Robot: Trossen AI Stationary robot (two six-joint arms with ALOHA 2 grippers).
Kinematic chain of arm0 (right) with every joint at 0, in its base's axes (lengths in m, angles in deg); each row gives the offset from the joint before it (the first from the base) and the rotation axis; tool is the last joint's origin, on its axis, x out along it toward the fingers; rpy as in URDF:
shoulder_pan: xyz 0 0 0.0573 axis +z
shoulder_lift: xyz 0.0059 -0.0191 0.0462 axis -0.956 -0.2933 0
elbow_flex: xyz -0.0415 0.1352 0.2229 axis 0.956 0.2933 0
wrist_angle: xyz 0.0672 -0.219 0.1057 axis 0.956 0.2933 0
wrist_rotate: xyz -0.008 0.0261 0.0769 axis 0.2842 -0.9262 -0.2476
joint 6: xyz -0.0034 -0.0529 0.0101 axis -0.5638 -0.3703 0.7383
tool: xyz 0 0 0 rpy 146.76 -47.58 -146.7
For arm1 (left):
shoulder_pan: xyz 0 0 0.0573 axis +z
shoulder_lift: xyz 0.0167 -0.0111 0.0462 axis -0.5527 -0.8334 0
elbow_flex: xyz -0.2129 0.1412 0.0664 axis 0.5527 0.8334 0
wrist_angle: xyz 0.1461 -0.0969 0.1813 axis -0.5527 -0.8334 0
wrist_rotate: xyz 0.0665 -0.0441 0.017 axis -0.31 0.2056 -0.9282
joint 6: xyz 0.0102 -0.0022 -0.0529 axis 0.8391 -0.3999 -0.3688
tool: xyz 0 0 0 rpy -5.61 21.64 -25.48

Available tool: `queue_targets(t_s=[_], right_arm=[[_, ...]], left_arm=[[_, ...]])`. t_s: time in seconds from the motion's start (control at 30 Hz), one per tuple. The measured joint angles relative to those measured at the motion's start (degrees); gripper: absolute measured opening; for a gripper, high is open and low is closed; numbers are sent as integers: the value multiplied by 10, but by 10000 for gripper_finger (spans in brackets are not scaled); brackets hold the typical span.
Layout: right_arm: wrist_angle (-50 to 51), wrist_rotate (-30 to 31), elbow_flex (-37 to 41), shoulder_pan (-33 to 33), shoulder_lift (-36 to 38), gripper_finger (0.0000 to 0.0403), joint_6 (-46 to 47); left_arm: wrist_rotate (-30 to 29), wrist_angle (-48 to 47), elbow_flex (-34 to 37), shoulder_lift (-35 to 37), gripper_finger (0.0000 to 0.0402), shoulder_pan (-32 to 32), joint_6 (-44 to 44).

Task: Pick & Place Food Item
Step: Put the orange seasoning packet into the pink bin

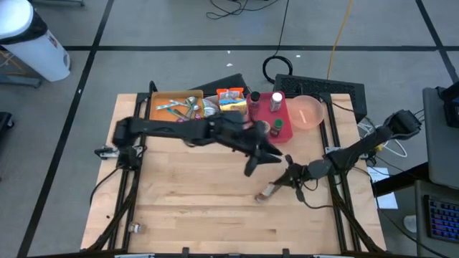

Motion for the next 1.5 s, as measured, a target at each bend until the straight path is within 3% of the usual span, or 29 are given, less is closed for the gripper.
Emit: queue_targets(t_s=[0.17,0.4,0.7,0.9,1.03,1.17,1.3,1.5], right_arm=[[150,-20,-67,-45,75,0,-26],[365,-10,-218,-96,124,0,-98],[587,-10,-417,-231,84,0,-177],[655,-13,-496,-360,21,0,-238],[656,-19,-515,-442,-29,0,-277],[638,-69,-520,-517,-82,0,-298],[609,-74,-520,-571,-126,0,-314],[622,-74,-520,-633,-158,0,-323]], left_arm=[[-70,-20,0,71,124,-40,64],[-197,-167,0,147,124,-95,124],[-353,-373,0,177,124,-136,111],[-413,-447,0,176,124,-142,109],[-439,-465,0,176,124,-131,141],[-438,-488,0,185,124,-106,174],[-437,-495,10,191,124,-70,193],[-360,-453,67,214,124,-14,197]])
